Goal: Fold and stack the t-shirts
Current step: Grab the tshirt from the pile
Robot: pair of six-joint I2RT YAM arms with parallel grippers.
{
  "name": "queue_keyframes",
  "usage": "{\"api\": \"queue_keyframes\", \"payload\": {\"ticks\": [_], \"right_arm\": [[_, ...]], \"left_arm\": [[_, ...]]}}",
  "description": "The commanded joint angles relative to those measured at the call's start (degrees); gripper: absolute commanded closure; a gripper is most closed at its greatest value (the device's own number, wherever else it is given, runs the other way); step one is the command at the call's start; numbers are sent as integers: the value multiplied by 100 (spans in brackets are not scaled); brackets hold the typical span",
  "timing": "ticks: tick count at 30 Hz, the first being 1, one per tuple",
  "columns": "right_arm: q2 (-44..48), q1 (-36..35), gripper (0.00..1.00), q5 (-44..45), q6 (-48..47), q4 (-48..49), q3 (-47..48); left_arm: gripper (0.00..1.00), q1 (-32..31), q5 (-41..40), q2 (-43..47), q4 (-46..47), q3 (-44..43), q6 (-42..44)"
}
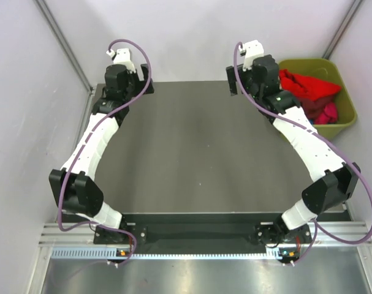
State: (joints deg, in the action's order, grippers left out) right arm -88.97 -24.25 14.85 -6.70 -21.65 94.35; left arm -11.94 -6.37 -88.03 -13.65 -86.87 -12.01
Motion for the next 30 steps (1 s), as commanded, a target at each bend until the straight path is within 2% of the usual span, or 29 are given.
{"api": "queue_keyframes", "payload": {"ticks": [1, 10, 14, 19, 22, 24, 26, 27, 30], "right_arm": [[-94, -97, 0, 394, -208, 345, -74], [-331, -141, 0, 545, -244, 389, 49], [-340, -141, 0, 835, -437, 530, 31], [-340, -159, 0, 844, -657, 548, 5], [-384, -150, 0, 826, -1287, 539, -82], [-471, -107, 0, 1079, -1771, 617, -109], [-603, 209, 0, 1195, -1660, 522, 214], [-674, 402, 0, 1021, -1302, 408, 390], [-744, 1419, 0, 862, -800, 223, 987]], "left_arm": [[1, 69, 110, 102, 170, 91, 94], [1, 131, 611, -170, 90, 258, 270], [1, 131, 988, -407, 161, 66, 15], [1, 52, 1006, -741, 389, -5, -399], [1, -88, 1452, -952, 434, -154, -101], [1, -124, 1472, -1040, 389, -251, -21], [1, -150, 1472, -1163, 337, -365, -21], [1, -150, 1507, -1207, 319, -392, -64], [1, -159, 1551, -1269, 310, -418, -100]]}}
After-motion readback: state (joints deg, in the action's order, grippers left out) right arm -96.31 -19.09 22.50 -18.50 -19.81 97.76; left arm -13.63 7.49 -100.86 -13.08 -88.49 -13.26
